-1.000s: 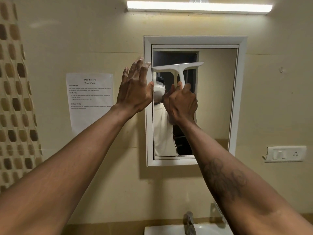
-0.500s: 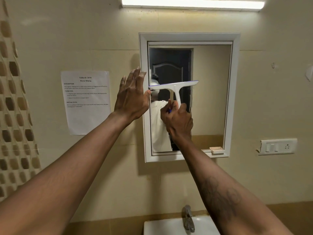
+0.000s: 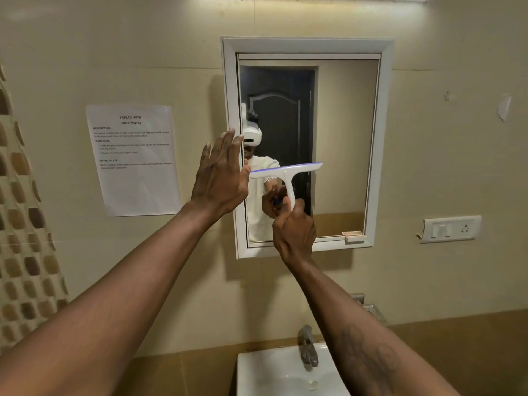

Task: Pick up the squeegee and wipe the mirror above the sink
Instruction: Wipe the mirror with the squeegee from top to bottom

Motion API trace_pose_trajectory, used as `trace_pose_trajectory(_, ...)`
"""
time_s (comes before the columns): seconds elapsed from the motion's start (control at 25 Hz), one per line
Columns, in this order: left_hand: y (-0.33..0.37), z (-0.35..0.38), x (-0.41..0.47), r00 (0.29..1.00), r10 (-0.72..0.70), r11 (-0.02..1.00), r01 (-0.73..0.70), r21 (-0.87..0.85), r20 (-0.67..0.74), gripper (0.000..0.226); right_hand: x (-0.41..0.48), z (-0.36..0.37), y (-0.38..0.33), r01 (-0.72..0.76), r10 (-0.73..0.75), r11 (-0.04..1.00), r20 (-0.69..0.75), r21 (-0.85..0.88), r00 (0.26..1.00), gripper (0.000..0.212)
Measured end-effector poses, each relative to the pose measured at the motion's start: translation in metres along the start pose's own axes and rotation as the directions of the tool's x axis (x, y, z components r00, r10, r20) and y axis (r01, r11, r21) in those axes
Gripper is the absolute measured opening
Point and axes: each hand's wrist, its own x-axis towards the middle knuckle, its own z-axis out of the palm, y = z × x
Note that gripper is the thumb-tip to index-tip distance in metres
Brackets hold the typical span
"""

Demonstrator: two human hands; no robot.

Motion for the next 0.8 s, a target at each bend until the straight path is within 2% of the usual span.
trace_pose_trajectory(0.32,0.003,-0.006,0.01,0.997,0.013,1.0,-0.014,-0.009,-0.082,0.061,0.082,-0.026,-0.064,0.156,-0.101,0.964,-0.244,0.215,0.965,0.034)
trace_pose_trajectory(0.48,0.004,-0.01,0.019,0.995,0.03,0.999,-0.032,-0.013,-0.093,0.063,0.121,-0.025,-0.082,0.156,-0.082,0.912,-0.202,0.381,0.976,0.035)
trace_pose_trajectory(0.8,-0.004,-0.013,0.038,0.992,0.038,0.999,-0.038,0.003,-0.12,0.069,0.171,-0.018,-0.096,0.168,-0.132,0.876,-0.109,0.453,0.985,0.04)
